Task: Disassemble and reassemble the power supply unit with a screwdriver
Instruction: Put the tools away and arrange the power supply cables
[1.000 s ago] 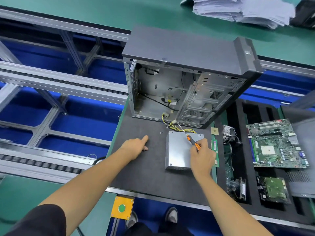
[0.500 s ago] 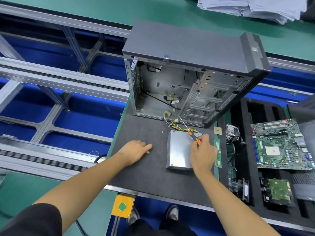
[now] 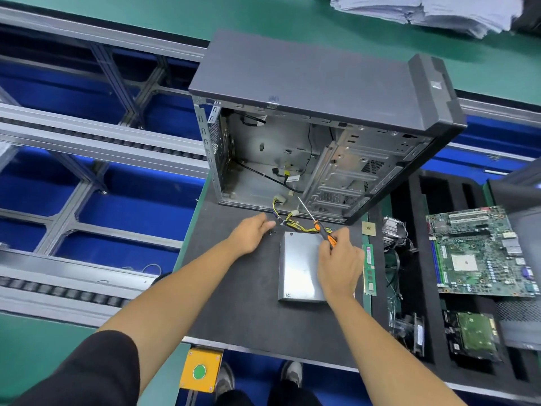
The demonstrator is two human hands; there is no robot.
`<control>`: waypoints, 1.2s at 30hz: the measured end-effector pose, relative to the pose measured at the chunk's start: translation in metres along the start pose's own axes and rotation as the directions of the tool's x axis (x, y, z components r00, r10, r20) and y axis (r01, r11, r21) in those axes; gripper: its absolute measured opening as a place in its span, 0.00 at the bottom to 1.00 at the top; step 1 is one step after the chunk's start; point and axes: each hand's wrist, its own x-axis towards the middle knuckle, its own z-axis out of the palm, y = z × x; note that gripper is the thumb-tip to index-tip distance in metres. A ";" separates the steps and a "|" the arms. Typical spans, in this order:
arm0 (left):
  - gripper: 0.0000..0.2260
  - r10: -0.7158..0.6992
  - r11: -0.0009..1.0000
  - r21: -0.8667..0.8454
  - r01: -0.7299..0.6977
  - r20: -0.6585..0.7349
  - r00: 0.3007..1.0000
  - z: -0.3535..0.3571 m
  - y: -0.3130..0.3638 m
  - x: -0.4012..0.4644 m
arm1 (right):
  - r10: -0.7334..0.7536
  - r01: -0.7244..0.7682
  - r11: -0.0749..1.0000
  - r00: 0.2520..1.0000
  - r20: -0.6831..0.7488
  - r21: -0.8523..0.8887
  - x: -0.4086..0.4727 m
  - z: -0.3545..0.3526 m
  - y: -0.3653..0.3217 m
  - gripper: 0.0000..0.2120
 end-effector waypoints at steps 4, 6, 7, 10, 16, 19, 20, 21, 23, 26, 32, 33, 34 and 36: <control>0.12 0.075 0.964 0.246 -0.106 0.129 0.989 0.003 0.001 0.011 | 0.006 -0.005 1.000 1.000 0.009 -0.015 0.001 0.002 0.002 0.08; 0.17 0.090 0.912 0.383 -0.148 0.166 0.982 0.006 0.001 0.012 | 0.007 -0.006 1.000 1.000 0.030 -0.015 0.001 0.003 0.001 0.08; 0.19 0.095 0.886 0.434 -0.163 0.173 0.980 0.008 0.002 0.013 | 0.005 -0.004 1.000 0.999 0.035 -0.018 0.001 0.003 0.001 0.08; 0.22 0.105 0.829 0.529 -0.182 0.173 0.979 0.010 0.003 0.010 | -0.006 0.006 1.000 0.999 0.036 -0.023 0.000 0.002 0.000 0.07; 0.10 0.056 0.933 0.354 -0.071 0.051 0.997 0.012 -0.009 0.008 | -0.005 0.006 1.000 1.000 0.023 -0.025 0.001 0.002 0.000 0.08; 0.09 -0.100 0.974 -0.193 0.115 0.087 0.991 -0.001 -0.010 0.014 | -0.013 0.013 1.000 1.000 0.021 -0.028 0.000 0.001 0.000 0.08; 0.07 -0.138 0.936 -0.305 0.173 0.133 0.981 -0.005 -0.010 0.016 | -0.012 0.013 0.999 1.000 0.021 -0.031 0.000 0.001 0.000 0.08; 0.06 -0.160 0.912 -0.350 0.215 0.178 0.971 -0.009 -0.009 0.017 | -0.013 0.014 0.999 1.000 0.020 -0.034 0.000 0.001 -0.001 0.09; 0.03 -0.148 0.938 -0.276 0.210 0.231 0.962 -0.013 -0.006 0.020 | -0.019 0.019 0.999 1.000 0.017 -0.036 0.000 0.001 -0.002 0.09; 0.02 -0.090 0.985 -0.124 0.116 0.195 0.977 -0.009 0.000 0.026 | -0.009 0.009 1.000 1.000 0.006 -0.027 0.000 0.002 0.000 0.08; 0.15 0.090 0.994 0.059 -0.096 0.097 0.991 -0.002 -0.003 0.030 | 0.038 -0.037 0.999 0.998 0.051 -0.014 0.001 0.004 0.002 0.07; 0.14 0.103 0.989 0.099 -0.109 0.069 0.992 -0.002 -0.005 0.031 | 0.038 -0.037 0.999 0.998 0.053 -0.013 0.001 0.004 0.002 0.08; 0.12 0.110 0.986 0.122 -0.114 0.041 0.993 -0.001 -0.007 0.031 | 0.035 -0.034 0.999 0.998 0.051 -0.012 0.001 0.004 0.003 0.08; 0.08 0.117 0.983 0.145 -0.114 -0.010 0.993 0.001 -0.007 0.031 | 0.035 -0.035 0.999 0.998 0.052 -0.010 0.001 0.005 0.004 0.08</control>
